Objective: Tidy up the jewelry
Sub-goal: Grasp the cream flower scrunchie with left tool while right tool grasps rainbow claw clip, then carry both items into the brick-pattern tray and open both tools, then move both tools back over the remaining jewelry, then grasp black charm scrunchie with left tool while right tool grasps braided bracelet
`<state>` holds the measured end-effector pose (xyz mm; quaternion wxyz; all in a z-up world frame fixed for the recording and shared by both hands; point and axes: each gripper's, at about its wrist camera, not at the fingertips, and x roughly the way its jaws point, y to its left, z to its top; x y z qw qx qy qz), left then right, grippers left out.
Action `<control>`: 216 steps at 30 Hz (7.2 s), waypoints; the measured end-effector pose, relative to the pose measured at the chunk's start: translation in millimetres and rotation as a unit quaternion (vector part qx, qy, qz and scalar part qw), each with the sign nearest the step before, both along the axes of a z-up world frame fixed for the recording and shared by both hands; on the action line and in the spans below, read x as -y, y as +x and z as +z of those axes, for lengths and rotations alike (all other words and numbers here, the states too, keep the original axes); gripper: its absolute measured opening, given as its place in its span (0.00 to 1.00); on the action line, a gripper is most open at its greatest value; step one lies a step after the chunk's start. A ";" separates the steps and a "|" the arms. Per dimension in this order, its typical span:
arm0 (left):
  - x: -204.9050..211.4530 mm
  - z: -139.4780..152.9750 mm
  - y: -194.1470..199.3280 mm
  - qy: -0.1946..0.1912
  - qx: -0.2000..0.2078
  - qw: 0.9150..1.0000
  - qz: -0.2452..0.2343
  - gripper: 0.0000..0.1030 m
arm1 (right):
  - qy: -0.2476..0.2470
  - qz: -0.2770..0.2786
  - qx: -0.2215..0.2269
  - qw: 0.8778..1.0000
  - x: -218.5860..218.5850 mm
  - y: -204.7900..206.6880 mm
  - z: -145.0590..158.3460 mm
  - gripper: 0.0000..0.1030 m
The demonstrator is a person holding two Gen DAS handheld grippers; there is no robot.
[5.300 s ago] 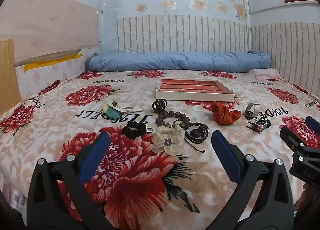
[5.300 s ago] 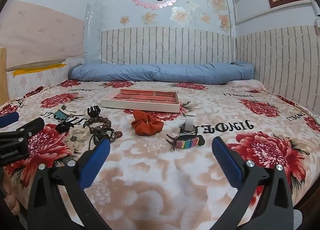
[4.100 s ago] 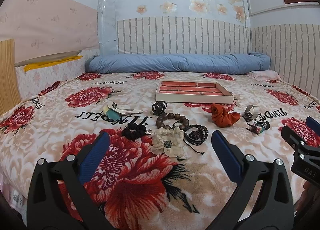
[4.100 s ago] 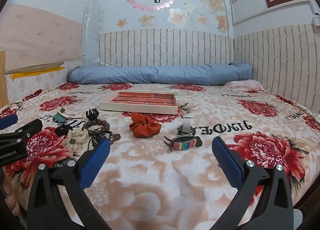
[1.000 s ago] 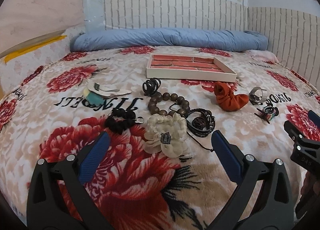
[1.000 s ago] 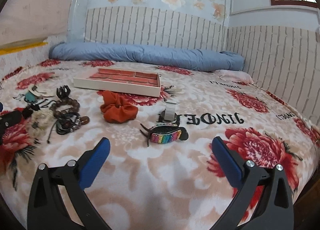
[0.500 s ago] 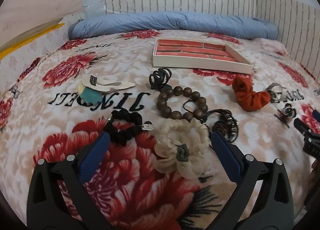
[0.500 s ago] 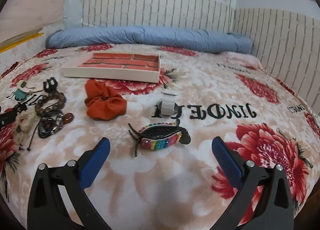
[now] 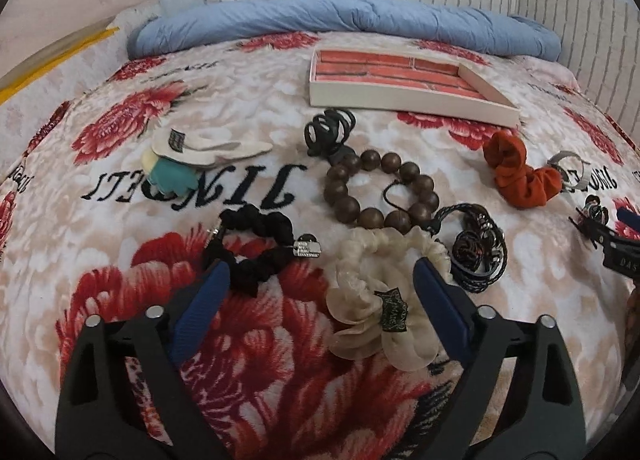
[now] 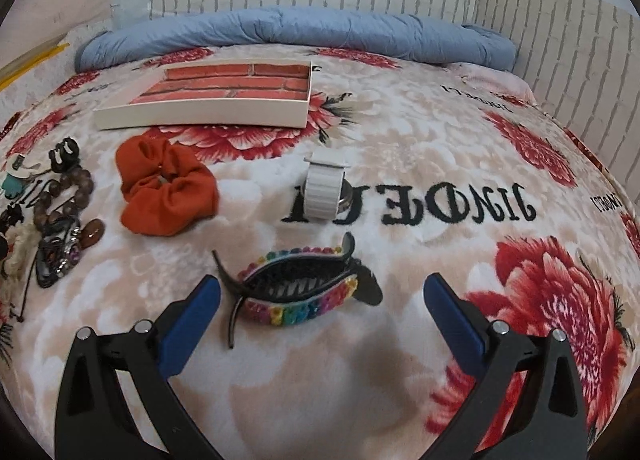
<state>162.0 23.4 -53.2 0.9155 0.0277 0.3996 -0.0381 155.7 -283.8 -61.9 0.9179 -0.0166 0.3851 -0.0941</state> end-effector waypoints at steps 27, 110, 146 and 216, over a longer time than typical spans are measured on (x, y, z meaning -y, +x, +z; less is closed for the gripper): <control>6.3 -15.1 14.5 -0.009 -0.042 0.999 -0.031 0.22 | 0.046 0.038 -0.024 0.998 6.4 14.6 -10.4 0.80; 96.2 -1.1 440.0 0.039 -0.116 0.992 -0.008 0.11 | 0.085 -0.014 -0.112 0.990 -7.3 417.1 -0.4 0.74; -0.9 103.3 256.2 0.008 -0.003 1.000 0.007 0.95 | 0.060 0.006 -0.008 0.998 2.9 220.5 84.9 0.90; -89.2 -11.8 59.6 -0.019 -0.045 0.998 -0.035 0.72 | 0.067 0.066 -0.041 0.995 -154.0 21.6 -3.3 0.44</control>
